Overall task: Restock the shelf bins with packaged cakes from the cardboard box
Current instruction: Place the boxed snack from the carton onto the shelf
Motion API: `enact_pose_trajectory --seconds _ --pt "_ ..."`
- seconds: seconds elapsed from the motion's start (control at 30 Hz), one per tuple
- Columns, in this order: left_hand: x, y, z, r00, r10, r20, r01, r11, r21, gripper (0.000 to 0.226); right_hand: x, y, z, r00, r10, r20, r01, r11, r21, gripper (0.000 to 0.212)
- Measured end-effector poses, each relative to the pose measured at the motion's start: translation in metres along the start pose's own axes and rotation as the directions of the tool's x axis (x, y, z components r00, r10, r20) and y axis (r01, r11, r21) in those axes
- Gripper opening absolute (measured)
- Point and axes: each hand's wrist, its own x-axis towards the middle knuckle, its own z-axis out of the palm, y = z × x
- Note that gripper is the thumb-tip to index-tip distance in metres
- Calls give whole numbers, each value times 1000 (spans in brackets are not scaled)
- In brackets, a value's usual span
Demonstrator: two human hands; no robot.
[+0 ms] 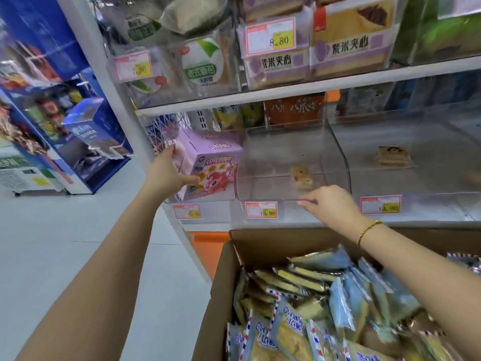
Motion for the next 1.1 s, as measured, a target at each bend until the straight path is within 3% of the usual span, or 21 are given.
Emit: enact_pose_trajectory --seconds 0.07,0.2,0.33,0.43,0.53,0.67,0.77,0.93,1.03,1.1 --pt "12 -3 9 996 -74 56 73 997 26 99 2 1 -1 1000 -23 -3 23 998 -51 31" --pt "48 -11 20 970 -160 181 144 985 97 59 5 3 4 999 -34 -23 30 989 -142 32" --pt "84 -35 37 857 -228 461 316 941 -122 71 5 1 14 996 -24 -83 5 975 -224 34" --pt "92 -50 65 801 -198 565 387 892 -235 46 6 1 21 994 -7 -110 -14 983 -185 33" --pt "102 -58 87 886 -187 424 340 883 -322 21 7 3 26 989 -10 -147 -15 986 -167 33" --pt "106 -58 100 962 -157 225 197 966 -170 18 4 4 27 988 3 -153 -24 990 -137 33" --pt "103 -66 106 969 -175 175 203 967 -154 22 4 2 26 989 13 -150 -30 993 -111 33" --pt "92 -56 97 938 -277 207 299 950 -84 25 1 5 29 993 24 -116 -27 999 -25 34" --pt "74 -30 80 928 -324 185 311 946 96 55 1 12 33 999 6 -38 -4 999 49 43" --pt "47 -6 67 945 -305 119 287 946 150 39 0 14 29 999 -46 25 43 993 113 51"
